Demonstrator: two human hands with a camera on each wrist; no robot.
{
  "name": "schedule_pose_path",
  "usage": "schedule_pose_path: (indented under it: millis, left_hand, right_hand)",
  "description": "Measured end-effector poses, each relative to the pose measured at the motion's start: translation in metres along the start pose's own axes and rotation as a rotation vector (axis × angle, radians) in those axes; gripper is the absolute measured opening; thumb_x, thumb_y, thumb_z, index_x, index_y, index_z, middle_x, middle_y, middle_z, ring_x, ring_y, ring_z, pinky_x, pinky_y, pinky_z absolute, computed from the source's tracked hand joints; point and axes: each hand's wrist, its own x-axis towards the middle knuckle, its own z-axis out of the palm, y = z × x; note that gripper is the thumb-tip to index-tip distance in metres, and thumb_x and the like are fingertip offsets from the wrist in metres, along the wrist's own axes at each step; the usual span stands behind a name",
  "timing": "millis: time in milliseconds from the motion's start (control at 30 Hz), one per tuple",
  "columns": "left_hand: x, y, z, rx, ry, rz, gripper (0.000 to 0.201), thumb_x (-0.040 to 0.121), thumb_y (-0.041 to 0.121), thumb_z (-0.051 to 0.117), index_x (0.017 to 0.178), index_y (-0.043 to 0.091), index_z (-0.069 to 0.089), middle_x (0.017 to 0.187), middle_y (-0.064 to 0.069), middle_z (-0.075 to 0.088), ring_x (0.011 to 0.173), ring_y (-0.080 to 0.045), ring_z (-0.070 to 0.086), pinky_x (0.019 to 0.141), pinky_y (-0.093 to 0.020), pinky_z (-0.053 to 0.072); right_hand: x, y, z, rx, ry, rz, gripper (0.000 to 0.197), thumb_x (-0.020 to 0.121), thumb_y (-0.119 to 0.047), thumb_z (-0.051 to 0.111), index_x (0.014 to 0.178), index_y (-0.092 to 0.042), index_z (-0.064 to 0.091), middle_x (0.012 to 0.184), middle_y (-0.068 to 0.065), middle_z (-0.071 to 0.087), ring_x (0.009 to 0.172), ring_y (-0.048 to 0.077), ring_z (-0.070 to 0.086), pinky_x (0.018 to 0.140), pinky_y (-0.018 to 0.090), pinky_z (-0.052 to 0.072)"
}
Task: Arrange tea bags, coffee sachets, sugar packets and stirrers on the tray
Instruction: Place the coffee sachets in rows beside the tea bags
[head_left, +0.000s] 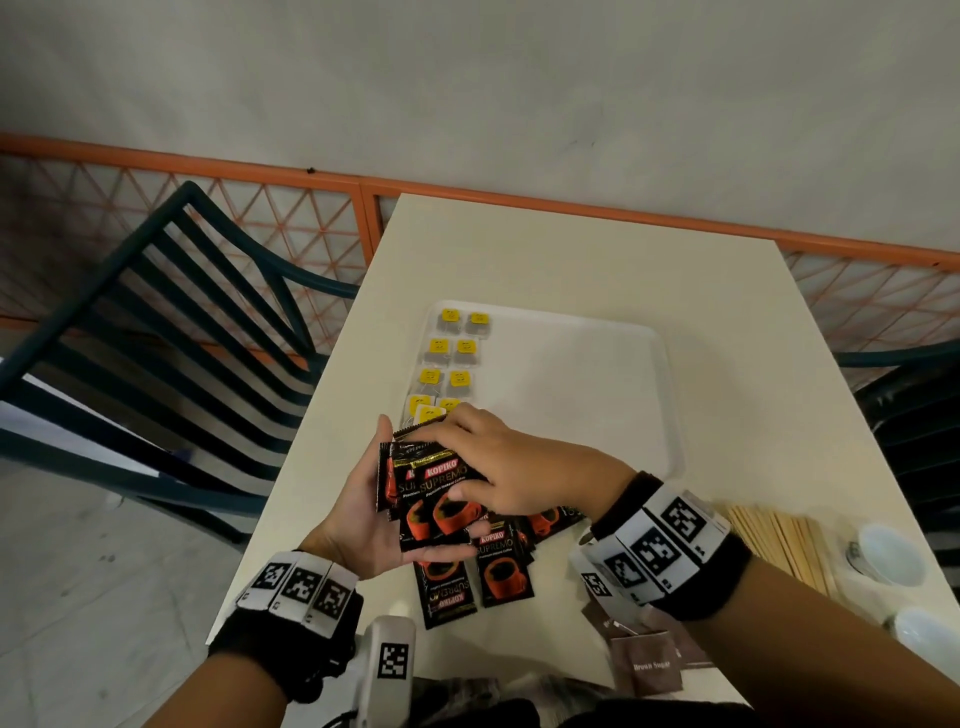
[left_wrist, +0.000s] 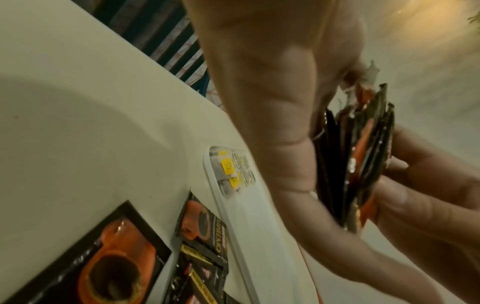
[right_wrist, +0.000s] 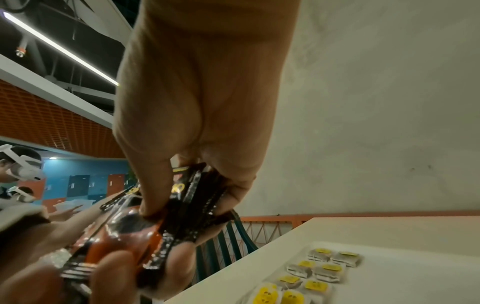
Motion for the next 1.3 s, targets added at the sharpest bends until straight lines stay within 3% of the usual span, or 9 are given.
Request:
schedule_pose_path:
  millis: [67,233,433,600,733,867,967,1100,1300]
  left_hand:
    - [-0.003,0.002,-0.002,0.006,-0.022,0.014,0.09,0.038,0.067,0.079,0.11,0.013,0.069,0.11,-0.021,0.067,0.094,-0.041,0.066,0.072,-0.049,0.057]
    - [-0.007,0.003,-0.012,0.073,-0.016,0.05,0.066,0.048,0.034,0.085,0.106,0.008,0.069,0.103,-0.023,0.066,0.092,-0.04,0.064,0.082,-0.054,0.051]
    - [-0.014,0.002,-0.023,0.138,0.024,0.008,0.078,0.049,0.045,0.084,0.113,0.005,0.065,0.111,-0.028,0.061,0.101,-0.045,0.059,0.091,-0.058,0.044]
    - [-0.017,0.001,-0.026,0.228,0.042,-0.011,0.072,0.04,0.032,0.091,0.102,0.001,0.07,0.103,-0.026,0.066,0.093,-0.037,0.067,0.08,-0.048,0.054]
    - [-0.014,-0.002,-0.031,0.221,0.108,-0.008,0.055,0.051,0.018,0.076,0.103,0.0,0.067,0.104,-0.028,0.063,0.09,-0.035,0.068,0.077,-0.043,0.056]
    - [-0.02,0.002,-0.043,0.13,0.11,0.107,0.063,0.048,0.025,0.083,0.106,0.006,0.069,0.112,-0.025,0.063,0.09,-0.034,0.066,0.074,-0.04,0.057]
    - [-0.027,0.007,-0.057,0.077,0.135,0.166,0.082,0.045,0.028,0.085,0.119,0.005,0.06,0.124,-0.022,0.06,0.095,-0.035,0.065,0.076,-0.042,0.057]
    - [-0.033,0.009,-0.068,0.072,0.145,0.155,0.092,0.042,0.028,0.087,0.124,0.004,0.054,0.123,-0.02,0.061,0.093,-0.034,0.066,0.077,-0.043,0.057]
    - [-0.03,0.004,-0.077,0.127,0.225,0.131,0.052,0.07,0.019,0.058,0.119,0.005,0.057,0.124,-0.018,0.061,0.092,-0.033,0.067,0.08,-0.044,0.056]
  right_hand:
    - [0.003,-0.002,0.004,-0.085,0.013,0.003,0.063,0.091,-0.016,0.053,0.145,-0.024,0.022,0.132,0.009,0.03,0.124,0.021,0.025,0.109,0.037,0.024]
    - [0.01,-0.005,0.011,-0.282,0.014,0.021,0.071,0.093,-0.023,0.05,0.148,-0.031,0.007,0.141,0.008,0.02,0.13,0.027,0.015,0.111,0.041,0.012]
    - [0.014,-0.007,0.019,-0.209,-0.037,0.02,0.072,0.093,-0.023,0.051,0.148,-0.032,0.006,0.155,0.005,-0.002,0.14,0.023,-0.005,0.114,0.044,0.005]
    - [0.022,-0.003,0.029,-0.116,0.017,-0.053,0.064,0.09,-0.018,0.056,0.145,-0.016,0.025,0.147,0.005,0.031,0.137,0.019,0.022,0.112,0.032,0.015]
    - [0.025,0.002,0.033,0.041,0.056,-0.039,0.064,0.086,-0.016,0.062,0.143,-0.015,0.031,0.145,0.005,0.038,0.133,0.015,0.033,0.11,0.026,0.025]
    - [0.018,0.028,0.038,0.312,0.298,0.205,0.058,0.089,-0.025,0.06,0.14,-0.021,0.035,0.142,0.002,0.039,0.13,0.015,0.038,0.104,0.022,0.031]
    - [0.005,0.058,0.051,0.042,0.192,0.415,0.059,0.085,-0.031,0.063,0.137,-0.021,0.038,0.132,0.005,0.041,0.125,0.022,0.039,0.102,0.03,0.033]
    - [-0.002,0.067,0.082,-0.323,-0.09,0.445,0.088,0.075,-0.04,0.071,0.145,-0.022,0.021,0.147,0.006,0.02,0.135,0.027,0.018,0.112,0.045,0.02]
    - [-0.002,0.059,0.095,-0.404,-0.02,0.427,0.074,0.076,-0.034,0.071,0.136,-0.016,0.031,0.139,0.008,0.028,0.128,0.028,0.028,0.108,0.044,0.026]
